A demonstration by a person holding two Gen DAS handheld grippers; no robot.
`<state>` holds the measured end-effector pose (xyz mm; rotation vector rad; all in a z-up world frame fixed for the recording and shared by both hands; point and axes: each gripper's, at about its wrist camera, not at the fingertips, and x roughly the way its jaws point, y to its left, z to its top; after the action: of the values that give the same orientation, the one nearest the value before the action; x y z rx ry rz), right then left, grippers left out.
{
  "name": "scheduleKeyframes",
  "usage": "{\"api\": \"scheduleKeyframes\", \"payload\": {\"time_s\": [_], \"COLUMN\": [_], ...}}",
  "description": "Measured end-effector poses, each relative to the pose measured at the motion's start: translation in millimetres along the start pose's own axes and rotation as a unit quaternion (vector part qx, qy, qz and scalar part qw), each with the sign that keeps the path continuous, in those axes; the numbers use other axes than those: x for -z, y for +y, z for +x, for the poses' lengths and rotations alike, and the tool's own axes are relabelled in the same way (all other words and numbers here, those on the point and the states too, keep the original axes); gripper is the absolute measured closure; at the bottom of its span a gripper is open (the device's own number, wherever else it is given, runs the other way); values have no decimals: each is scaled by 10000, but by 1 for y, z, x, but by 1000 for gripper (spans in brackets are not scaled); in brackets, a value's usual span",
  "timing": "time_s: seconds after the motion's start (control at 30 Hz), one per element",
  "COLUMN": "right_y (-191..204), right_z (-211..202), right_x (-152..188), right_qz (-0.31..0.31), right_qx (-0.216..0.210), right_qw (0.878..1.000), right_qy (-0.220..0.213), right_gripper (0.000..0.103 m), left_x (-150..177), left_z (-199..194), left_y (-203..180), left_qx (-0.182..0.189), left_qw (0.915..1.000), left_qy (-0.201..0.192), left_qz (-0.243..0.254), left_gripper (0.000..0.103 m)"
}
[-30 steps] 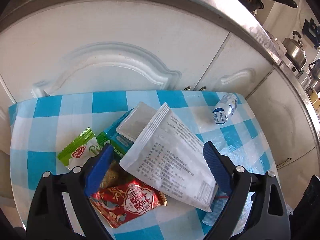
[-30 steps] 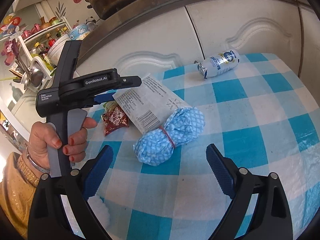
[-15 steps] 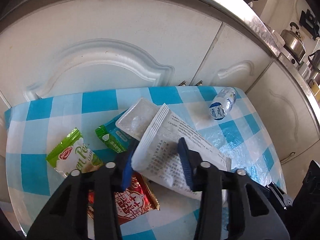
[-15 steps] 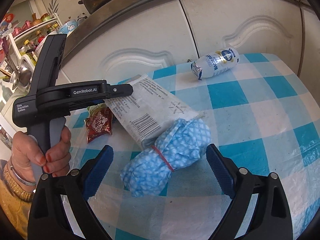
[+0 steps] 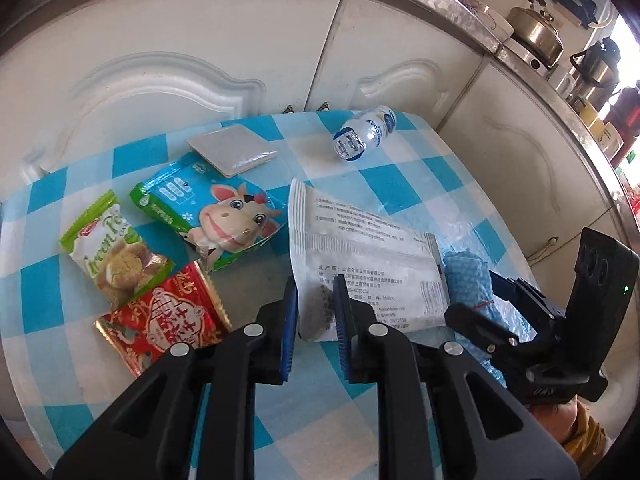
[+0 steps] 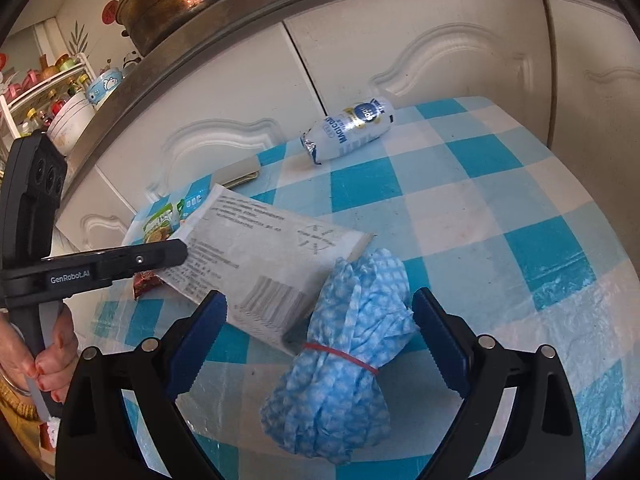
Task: Collect trash
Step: 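Grasp the red snack wrapper with the left gripper while the right gripper grasps the blue cloth bundle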
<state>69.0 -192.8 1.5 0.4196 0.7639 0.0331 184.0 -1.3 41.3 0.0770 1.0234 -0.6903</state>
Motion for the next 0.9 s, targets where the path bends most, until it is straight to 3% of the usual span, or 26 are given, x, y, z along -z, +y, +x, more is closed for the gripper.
{"api": "scheduleKeyframes", "payload": {"time_s": [0.03,0.07,0.1,0.17,0.4,0.5,0.77,0.83,0.9], "right_y": [-2,-3,-3,-4,-5,-4,6,8,8], "right_z": [-1,-1,-1,-1,1,1,6,6,7], "right_x": [1,1,1,1,1,1,1,1,1], "right_qz": [34,62,72,63,134,114,-158,-194,-195], "right_qx": [-24,-63,-82,-118,-246,-256,-121,-72,27], "right_qw": [10000,10000,9999,9999,9996,9996,9996,9996,9996], "right_qy": [13,21,21,31,65,77,191,202,193], "right_gripper": [10,10,10,10,10,10,10,10,24], "left_x": [2,4,6,11,27,27,25,26,27], "left_z": [-6,-12,-18,-29,-25,-12,6,6,4], "left_y": [3,7,11,20,48,54,51,47,44], "left_qx": [-185,-347,-581,-1112,-1911,-1957,-1971,-2094,-2143], "left_qw": [9998,9991,9977,9921,9781,9768,9755,9736,9725], "left_qy": [-106,-205,-311,-469,-339,-142,-183,-265,-347], "left_qz": [-35,-101,-178,-343,-754,-853,-958,-872,-845], "left_gripper": [81,71,53,31,20,16,17,28,50]}}
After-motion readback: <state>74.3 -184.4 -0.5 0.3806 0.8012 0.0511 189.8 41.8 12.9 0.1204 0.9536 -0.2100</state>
